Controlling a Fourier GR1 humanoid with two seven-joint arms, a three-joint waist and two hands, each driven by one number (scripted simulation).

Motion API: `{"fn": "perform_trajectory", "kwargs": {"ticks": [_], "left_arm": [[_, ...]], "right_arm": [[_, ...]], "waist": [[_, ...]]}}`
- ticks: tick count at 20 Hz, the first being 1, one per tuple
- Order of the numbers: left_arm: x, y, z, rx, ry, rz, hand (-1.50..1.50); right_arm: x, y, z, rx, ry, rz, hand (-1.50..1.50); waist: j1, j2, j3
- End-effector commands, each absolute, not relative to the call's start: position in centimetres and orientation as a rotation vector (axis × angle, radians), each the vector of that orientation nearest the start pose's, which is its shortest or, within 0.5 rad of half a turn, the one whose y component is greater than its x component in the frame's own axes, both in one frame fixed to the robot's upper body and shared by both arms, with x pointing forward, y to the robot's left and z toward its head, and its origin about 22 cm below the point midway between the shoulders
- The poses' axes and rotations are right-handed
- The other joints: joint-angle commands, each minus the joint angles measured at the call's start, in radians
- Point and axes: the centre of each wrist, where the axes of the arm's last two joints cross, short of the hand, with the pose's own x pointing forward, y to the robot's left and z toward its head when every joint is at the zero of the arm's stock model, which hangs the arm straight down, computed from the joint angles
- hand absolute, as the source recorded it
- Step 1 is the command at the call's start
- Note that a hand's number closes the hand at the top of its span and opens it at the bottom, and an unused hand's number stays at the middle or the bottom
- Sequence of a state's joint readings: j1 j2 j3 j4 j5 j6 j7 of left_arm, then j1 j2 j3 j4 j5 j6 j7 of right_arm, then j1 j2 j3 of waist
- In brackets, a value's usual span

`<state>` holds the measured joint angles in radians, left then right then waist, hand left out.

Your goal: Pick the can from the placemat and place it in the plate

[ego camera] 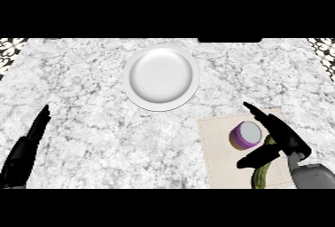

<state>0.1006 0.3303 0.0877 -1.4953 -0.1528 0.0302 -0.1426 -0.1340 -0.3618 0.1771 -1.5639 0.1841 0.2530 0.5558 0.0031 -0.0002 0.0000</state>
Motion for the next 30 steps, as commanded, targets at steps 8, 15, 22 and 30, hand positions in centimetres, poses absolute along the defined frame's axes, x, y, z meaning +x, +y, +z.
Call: {"fn": "perform_trajectory", "kwargs": {"ticks": [8, 15, 22, 30], "left_arm": [[21.3, 34.6, 0.1, 0.463, -1.497, -0.3, 0.0], [22.8, 32.5, -0.6, 0.44, -1.54, -0.315, 0.0], [21.8, 33.2, -0.3, 0.44, -1.53, -0.327, 0.0], [22.0, 32.3, -0.8, 0.457, -1.521, -0.31, 0.0]], "right_arm": [[26.4, -25.1, 1.9, -0.289, -1.109, 0.681, 1.5], [33.7, -31.6, 6.1, -0.736, -0.988, 0.895, 1.5], [36.0, -35.4, 5.8, -1.051, -1.017, 0.916, 1.5], [39.2, -30.5, 10.3, -1.219, -1.37, 0.785, 1.5]], "waist": [[-0.002, -0.001, 0.0], [0.046, 0.017, 0.0], [0.039, 0.01, 0.002], [0.009, 0.0, 0.0]]}}
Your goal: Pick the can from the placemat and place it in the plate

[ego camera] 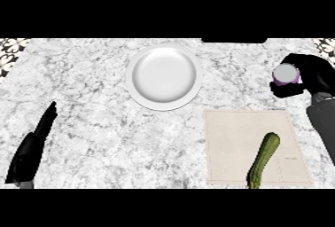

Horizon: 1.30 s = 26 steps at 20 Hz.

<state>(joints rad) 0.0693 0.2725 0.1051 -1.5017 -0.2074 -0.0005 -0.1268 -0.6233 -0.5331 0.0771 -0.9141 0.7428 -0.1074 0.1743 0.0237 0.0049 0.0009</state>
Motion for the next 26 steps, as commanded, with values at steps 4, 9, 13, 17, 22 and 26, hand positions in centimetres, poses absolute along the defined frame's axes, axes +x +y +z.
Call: {"fn": "perform_trajectory", "kwargs": {"ticks": [4, 9, 13, 17, 22, 26], "left_arm": [[21.7, 34.0, 0.2, 0.46, -1.51, -0.293, 0.0], [20.6, 34.2, -0.8, 0.485, -1.505, -0.284, 0.0], [22.2, 34.4, 0.6, 0.454, -1.511, -0.294, 0.0], [22.4, 33.4, 0.7, 0.479, -1.516, -0.299, 0.0], [22.9, 32.1, 0.7, 0.452, -1.518, -0.313, 0.0], [23.3, 33.2, 0.5, 0.447, -1.53, -0.311, 0.0]], "right_arm": [[38.8, -30.0, 15.5, -1.194, -1.599, 0.792, 1.5], [37.7, -27.3, 18.5, -0.947, -1.793, 0.84, 1.5], [37.5, -21.6, 18.0, -0.872, -1.827, 0.845, 1.5], [37.1, -17.1, 20.6, -0.81, -1.832, 0.9, 1.5], [39.6, -11.8, 20.4, -0.752, -1.824, 0.863, 1.5], [41.4, -8.9, 18.9, -0.725, -1.746, 0.892, 1.5]], "waist": [[-0.025, -0.012, -0.001], [-0.026, -0.012, -0.001], [-0.022, -0.007, -0.001], [-0.02, -0.008, -0.001], [-0.007, -0.003, -0.001], [-0.001, 0.001, -0.002]]}}
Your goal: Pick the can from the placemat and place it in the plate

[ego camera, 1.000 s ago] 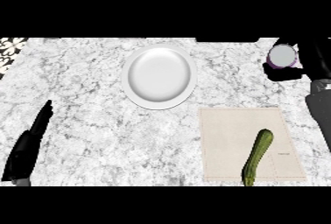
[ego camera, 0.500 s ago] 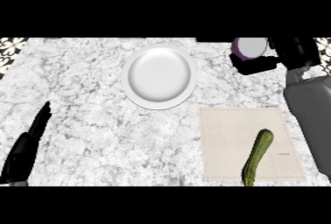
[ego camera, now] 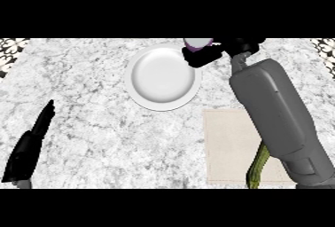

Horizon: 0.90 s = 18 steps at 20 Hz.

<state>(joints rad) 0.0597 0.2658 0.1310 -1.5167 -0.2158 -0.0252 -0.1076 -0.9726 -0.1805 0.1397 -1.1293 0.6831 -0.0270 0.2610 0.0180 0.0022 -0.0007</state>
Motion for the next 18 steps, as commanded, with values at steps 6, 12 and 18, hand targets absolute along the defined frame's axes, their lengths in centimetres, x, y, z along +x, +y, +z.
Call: {"fn": "perform_trajectory", "kwargs": {"ticks": [6, 12, 18], "left_arm": [[22.7, 34.3, 0.2, 0.461, -1.532, -0.304, 0.0], [21.6, 32.0, -0.2, 0.424, -1.545, -0.348, 0.0], [23.6, 31.0, -1.1, 0.395, -1.561, -0.338, 0.0]], "right_arm": [[42.8, -4.7, 17.9, -0.661, -1.62, 0.969, 1.5], [43.7, -4.1, 14.2, -0.656, -1.559, 0.976, 1.5], [44.0, -5.5, 11.3, -0.584, -1.446, 0.736, -1.5]], "waist": [[0.013, 0.007, 0.0], [0.042, 0.011, 0.0], [0.073, 0.021, 0.0]]}}
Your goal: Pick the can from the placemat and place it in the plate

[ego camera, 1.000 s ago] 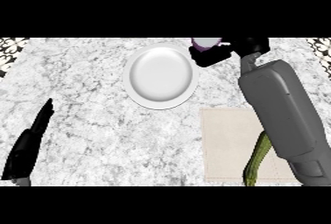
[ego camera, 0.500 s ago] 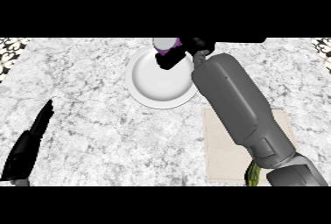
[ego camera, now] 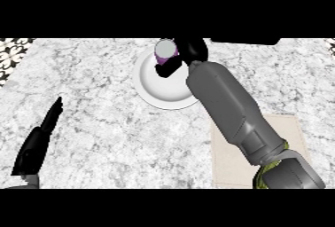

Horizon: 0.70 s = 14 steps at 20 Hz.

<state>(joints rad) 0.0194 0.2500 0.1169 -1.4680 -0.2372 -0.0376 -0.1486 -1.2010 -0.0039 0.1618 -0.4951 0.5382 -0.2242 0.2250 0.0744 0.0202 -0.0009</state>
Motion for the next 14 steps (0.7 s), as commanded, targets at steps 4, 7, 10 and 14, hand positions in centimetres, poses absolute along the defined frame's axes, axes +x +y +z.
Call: {"fn": "perform_trajectory", "kwargs": {"ticks": [4, 7, 10, 14], "left_arm": [[23.8, 30.6, 0.6, 0.394, -1.562, -0.367, 0.0], [24.1, 32.6, 0.4, 0.422, -1.556, -0.357, 0.0], [23.6, 32.0, -0.1, 0.435, -1.544, -0.357, 0.0], [23.7, 31.9, 0.3, 0.436, -1.549, -0.325, 0.0]], "right_arm": [[44.2, -6.2, 9.8, -0.596, -1.433, 0.728, -1.5], [44.1, -6.3, 9.6, -0.566, -1.52, 0.666, -1.5], [44.0, -6.3, 10.5, -0.521, -1.617, 0.495, -1.5], [44.4, -6.8, 11.0, -0.545, -1.656, 0.264, -1.5]], "waist": [[0.019, 0.004, 0.001], [0.014, 0.005, 0.001], [0.003, -0.003, 0.001], [-0.016, -0.004, 0.002]]}}
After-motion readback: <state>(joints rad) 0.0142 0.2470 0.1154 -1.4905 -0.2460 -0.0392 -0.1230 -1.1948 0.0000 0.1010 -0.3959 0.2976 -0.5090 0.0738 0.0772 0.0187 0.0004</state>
